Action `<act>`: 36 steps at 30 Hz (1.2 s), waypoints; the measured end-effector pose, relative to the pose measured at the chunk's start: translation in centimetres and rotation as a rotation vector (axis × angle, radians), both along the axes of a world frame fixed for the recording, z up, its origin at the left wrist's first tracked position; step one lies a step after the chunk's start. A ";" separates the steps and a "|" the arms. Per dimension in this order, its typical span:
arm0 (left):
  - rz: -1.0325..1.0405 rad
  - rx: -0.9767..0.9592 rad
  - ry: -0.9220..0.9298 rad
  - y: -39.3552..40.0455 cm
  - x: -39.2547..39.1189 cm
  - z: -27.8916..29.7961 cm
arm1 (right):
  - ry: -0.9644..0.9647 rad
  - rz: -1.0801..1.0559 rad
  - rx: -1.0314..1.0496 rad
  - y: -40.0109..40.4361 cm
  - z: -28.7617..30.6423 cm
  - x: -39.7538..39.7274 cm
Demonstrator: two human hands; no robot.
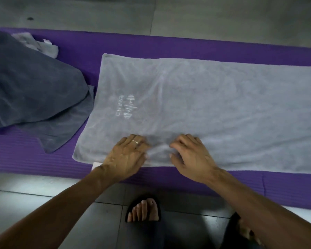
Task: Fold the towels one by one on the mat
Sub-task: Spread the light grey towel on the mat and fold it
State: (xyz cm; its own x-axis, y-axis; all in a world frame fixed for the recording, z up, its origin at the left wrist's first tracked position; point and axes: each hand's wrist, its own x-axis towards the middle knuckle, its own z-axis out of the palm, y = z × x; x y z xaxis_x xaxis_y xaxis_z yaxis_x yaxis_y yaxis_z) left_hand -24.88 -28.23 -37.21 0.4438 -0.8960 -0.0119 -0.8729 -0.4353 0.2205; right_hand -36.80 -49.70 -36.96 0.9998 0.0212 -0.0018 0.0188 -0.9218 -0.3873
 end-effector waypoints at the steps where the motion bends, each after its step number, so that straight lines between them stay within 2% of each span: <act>1: -0.029 -0.023 0.014 -1.9 -0.3 -0.4 | -0.012 -0.074 -0.005 -1.3 0.2 -0.7; 7: -0.295 -0.152 0.053 -15.3 -3.8 -1.5 | 0.025 -0.606 -0.114 -9.8 0.8 -9.5; 9: -0.387 -0.091 0.066 -19.2 -5.1 -1.9 | 0.076 -0.793 -0.165 -12.1 1.2 -13.1; 11: -0.482 0.002 0.070 -22.3 -6.1 -2.4 | 0.206 -0.889 -0.235 -14.4 1.5 -15.8; 13: -0.553 0.075 0.046 -24.4 -6.9 -2.9 | 0.329 -0.854 -0.279 -16.4 1.4 -17.6; 15: -0.576 0.114 0.024 -25.4 -7.0 -3.4 | 0.354 -0.741 -0.282 -18.2 1.2 -18.7; 18: -0.575 0.064 0.009 -25.5 -7.1 -4.1 | 0.334 -0.632 -0.294 -19.9 1.4 -19.6; 20: -0.583 0.009 -0.011 -25.7 -7.2 -3.9 | 0.332 -0.601 -0.228 -20.4 1.7 -20.0; 23: -0.654 -0.046 -0.074 -27.3 -6.9 -2.2 | 0.272 -0.766 -0.138 -21.3 1.7 -21.4; 27: -0.865 0.000 -0.100 -32.4 -6.5 1.0 | 0.259 -1.017 -0.104 -24.6 1.6 -25.4; 29: -0.945 0.031 -0.076 -35.8 -8.2 1.7 | 0.258 -1.123 -0.124 -26.8 1.4 -27.2; 32: -0.919 -0.035 0.069 -40.3 -14.3 1.7 | 0.219 -1.289 -0.110 -29.9 1.0 -28.9; 34: -0.869 -0.093 0.144 -42.5 -19.2 0.9 | 0.201 -1.252 -0.131 -31.7 0.6 -29.7; 36: -0.795 -0.075 0.129 -44.2 -23.3 0.4 | 0.206 -1.155 -0.174 -33.2 0.3 -30.3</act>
State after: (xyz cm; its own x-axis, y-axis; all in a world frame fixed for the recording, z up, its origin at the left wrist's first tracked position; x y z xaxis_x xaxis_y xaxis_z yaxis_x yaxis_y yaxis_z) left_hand -48.16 -72.43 -36.81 -0.3270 -0.9435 0.0533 -0.8807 0.3247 0.3449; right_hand -67.08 -82.88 -36.65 0.4067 -0.9102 -0.0785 -0.9071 -0.3920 -0.1533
